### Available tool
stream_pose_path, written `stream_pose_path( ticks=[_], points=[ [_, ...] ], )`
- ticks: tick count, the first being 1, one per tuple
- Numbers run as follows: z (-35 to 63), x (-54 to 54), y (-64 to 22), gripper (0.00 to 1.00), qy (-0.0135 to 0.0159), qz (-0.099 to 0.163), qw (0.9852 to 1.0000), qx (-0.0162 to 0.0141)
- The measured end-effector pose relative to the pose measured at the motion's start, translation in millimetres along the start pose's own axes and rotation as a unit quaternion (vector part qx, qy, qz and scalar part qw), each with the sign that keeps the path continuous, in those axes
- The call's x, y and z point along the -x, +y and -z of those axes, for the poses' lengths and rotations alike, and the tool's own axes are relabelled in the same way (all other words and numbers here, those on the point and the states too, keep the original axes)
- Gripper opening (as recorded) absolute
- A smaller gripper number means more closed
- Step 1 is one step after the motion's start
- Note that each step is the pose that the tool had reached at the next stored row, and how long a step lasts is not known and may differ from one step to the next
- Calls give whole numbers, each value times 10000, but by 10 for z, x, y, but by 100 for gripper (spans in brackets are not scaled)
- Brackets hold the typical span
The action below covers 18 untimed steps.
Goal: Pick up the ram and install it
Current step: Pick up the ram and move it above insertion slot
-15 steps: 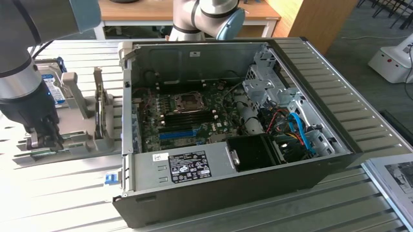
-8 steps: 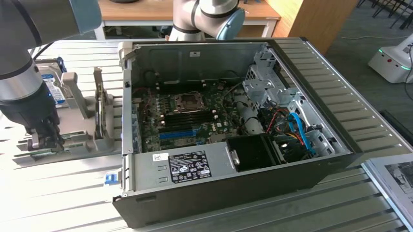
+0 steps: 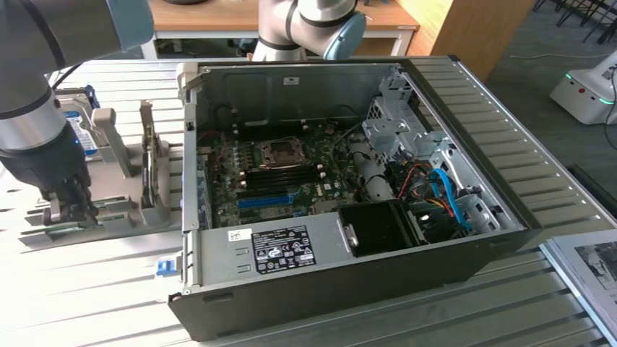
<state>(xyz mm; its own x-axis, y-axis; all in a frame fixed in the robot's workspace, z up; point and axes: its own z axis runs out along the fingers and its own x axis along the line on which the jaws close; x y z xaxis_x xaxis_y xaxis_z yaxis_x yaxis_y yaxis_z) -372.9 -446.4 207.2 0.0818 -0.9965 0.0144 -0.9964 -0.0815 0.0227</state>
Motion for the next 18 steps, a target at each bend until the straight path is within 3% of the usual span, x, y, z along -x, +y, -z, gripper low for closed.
stream_pose_path(
  ticks=[18],
  points=[
    [-54, 0, -2, 24, -3, 0, 10000, 1]
  ],
)
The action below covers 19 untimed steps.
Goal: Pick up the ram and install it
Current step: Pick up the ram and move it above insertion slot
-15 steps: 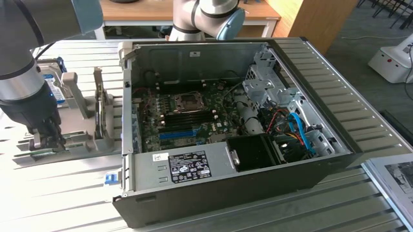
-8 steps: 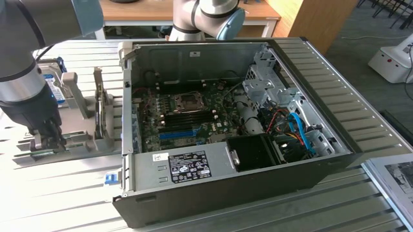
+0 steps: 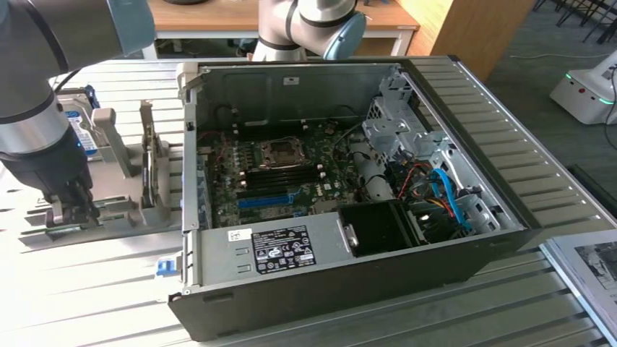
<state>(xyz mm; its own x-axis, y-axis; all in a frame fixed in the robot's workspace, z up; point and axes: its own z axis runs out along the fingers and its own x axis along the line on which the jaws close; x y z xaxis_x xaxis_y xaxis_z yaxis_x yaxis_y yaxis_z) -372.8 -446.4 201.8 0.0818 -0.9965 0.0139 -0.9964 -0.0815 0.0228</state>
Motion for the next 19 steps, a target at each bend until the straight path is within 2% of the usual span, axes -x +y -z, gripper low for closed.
stream_pose_path(
  ticks=[19],
  points=[
    [-11, 12, -1, 24, 0, -1, 10000, 0]
  ],
)
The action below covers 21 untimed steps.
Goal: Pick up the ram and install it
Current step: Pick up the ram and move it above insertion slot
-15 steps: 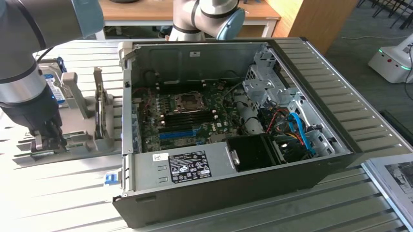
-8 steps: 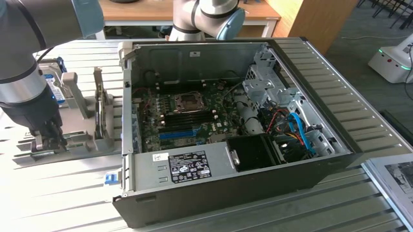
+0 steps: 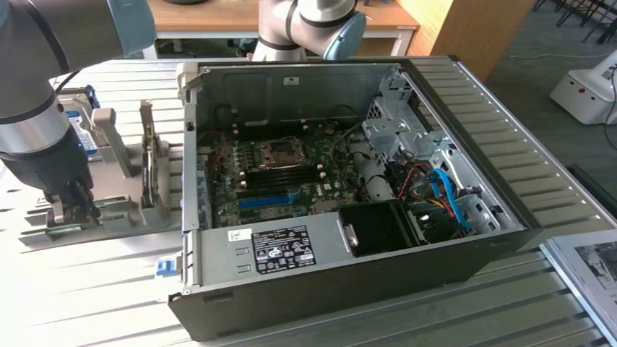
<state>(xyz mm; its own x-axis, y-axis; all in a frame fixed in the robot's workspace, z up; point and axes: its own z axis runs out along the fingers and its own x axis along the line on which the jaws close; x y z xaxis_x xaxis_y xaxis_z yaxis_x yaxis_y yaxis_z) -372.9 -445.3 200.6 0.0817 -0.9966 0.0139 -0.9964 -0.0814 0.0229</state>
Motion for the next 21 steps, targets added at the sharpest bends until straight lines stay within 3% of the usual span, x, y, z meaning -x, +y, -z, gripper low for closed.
stream_pose_path(
  ticks=[19, 20, 21],
  points=[
    [-1, -12, 0, 24, 0, 1, 10000, -1],
    [0, -12, 0, 16, 0, 1, 10000, 0],
    [0, -12, 0, 16, 0, 1, 10000, 0]
  ],
)
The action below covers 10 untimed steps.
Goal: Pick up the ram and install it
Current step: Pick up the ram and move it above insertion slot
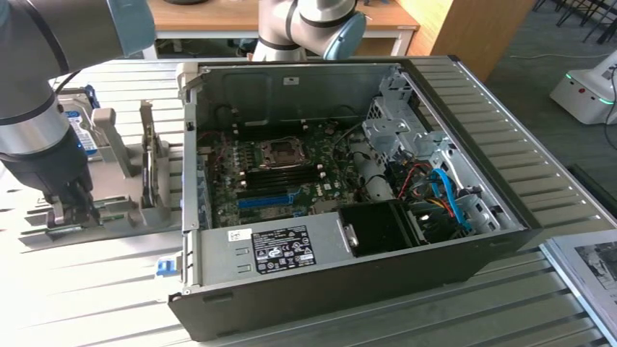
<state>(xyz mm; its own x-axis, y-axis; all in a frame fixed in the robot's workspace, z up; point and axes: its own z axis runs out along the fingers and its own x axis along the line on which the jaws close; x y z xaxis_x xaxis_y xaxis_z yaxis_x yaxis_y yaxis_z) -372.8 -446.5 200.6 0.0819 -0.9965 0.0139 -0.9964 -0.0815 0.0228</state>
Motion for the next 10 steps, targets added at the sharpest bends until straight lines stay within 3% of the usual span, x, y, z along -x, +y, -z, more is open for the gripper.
stream_pose_path(
  ticks=[1, 10],
  points=[
    [0, 0, 0, 12, 0, 0, 10000, 0],
    [0, 0, 0, 12, 0, 0, 10000, 0]
  ],
)
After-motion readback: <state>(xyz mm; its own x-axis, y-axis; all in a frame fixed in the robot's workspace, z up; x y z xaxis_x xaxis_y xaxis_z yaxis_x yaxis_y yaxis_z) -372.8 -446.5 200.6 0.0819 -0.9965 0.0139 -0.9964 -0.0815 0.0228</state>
